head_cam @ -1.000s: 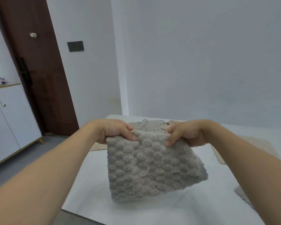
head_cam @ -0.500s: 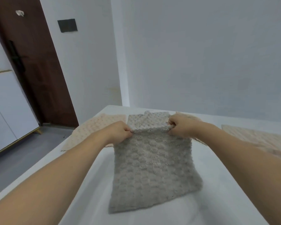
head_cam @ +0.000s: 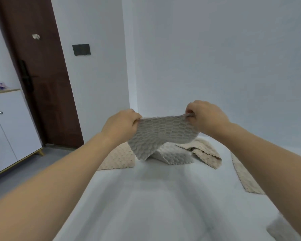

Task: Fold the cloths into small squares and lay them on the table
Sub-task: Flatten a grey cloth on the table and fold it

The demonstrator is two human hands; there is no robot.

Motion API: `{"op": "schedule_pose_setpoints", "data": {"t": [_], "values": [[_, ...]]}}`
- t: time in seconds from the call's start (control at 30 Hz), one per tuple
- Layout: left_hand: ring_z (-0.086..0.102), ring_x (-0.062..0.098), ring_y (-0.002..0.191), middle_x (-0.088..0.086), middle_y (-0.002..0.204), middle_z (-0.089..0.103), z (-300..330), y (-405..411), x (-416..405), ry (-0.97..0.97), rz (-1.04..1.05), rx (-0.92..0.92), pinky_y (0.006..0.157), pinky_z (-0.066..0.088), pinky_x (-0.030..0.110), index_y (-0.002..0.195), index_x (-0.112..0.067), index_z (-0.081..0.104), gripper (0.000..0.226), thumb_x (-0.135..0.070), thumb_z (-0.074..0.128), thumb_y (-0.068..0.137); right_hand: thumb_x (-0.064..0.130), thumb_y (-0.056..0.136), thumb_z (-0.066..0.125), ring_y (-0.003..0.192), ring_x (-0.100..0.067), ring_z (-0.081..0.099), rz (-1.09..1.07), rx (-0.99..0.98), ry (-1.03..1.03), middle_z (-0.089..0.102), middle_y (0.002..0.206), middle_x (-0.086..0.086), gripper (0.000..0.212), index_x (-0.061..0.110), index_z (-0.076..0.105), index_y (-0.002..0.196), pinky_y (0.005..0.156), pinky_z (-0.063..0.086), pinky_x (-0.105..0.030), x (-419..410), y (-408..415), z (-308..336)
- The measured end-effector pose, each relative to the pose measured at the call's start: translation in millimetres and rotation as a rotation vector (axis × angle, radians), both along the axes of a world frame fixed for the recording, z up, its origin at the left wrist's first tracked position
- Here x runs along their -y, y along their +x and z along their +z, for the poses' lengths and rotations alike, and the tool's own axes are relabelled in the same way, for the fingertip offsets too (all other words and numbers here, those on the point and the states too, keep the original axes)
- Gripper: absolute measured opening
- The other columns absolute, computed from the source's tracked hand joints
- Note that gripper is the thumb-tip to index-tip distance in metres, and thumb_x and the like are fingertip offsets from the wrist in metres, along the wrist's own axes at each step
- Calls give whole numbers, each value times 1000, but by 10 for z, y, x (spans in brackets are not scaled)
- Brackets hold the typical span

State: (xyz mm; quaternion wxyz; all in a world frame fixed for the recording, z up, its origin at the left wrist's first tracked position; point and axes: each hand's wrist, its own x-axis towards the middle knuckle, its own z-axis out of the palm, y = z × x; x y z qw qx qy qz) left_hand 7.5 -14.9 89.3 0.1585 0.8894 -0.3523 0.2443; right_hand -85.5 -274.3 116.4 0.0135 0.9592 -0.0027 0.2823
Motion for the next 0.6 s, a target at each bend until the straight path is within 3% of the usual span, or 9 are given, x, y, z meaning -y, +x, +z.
{"op": "schedule_pose_setpoints", "data": {"t": [0.13,0.23,0.33,0.4,0.47,0.53,0.6], "values": [[61,21,87,-4,97,58,-631,-419,-137,134,-32,-70,70,50,38,100,-21,71,28,-24,43,98,16,91,49,98,-22,56,16,-242,-9,57,108,3,19,23,61,103,75,43,-31,-83,-420,-549],[59,18,88,-7,97,59,-1208,-814,-191,240,-102,-185,70,50,36,99,-23,72,27,-26,45,96,15,86,49,102,-20,56,-18,-494,35,56,110,6,23,33,59,96,84,48,-34,-163,-722,-1064],[58,17,84,-5,94,61,-1620,-1217,-176,430,-212,-307,70,49,35,93,-22,69,26,-25,44,93,16,89,53,102,-22,56,-23,-819,74,59,114,-1,20,21,63,106,85,49,-33,-249,-1031,-1463],[56,18,76,-3,85,63,-1765,-1402,-154,510,-247,-361,64,46,33,83,-18,62,19,-25,44,89,18,88,54,95,-22,57,-49,-938,86,61,109,-4,19,16,64,105,78,47,-29,-280,-1212,-1607],[55,17,71,-3,81,64,-1805,-1502,-144,502,-253,-386,61,44,31,81,-19,59,14,-24,47,86,17,83,55,77,-19,56,-111,-1068,112,61,92,-3,14,15,62,94,63,43,-26,-280,-1338,-1660],[55,13,71,-6,81,65,-1746,-1569,-134,470,-261,-483,64,49,30,88,-21,65,14,-24,52,82,17,76,56,64,-17,53,-180,-1188,121,58,82,-2,12,14,59,87,58,40,-23,-252,-1416,-1656],[58,10,72,-9,83,65,-1647,-1597,-112,445,-238,-686,67,52,28,96,-22,68,20,-26,57,80,19,73,59,65,-18,55,-200,-1266,170,59,82,-3,16,15,60,88,58,44,-24,-213,-1444,-1666]]}}
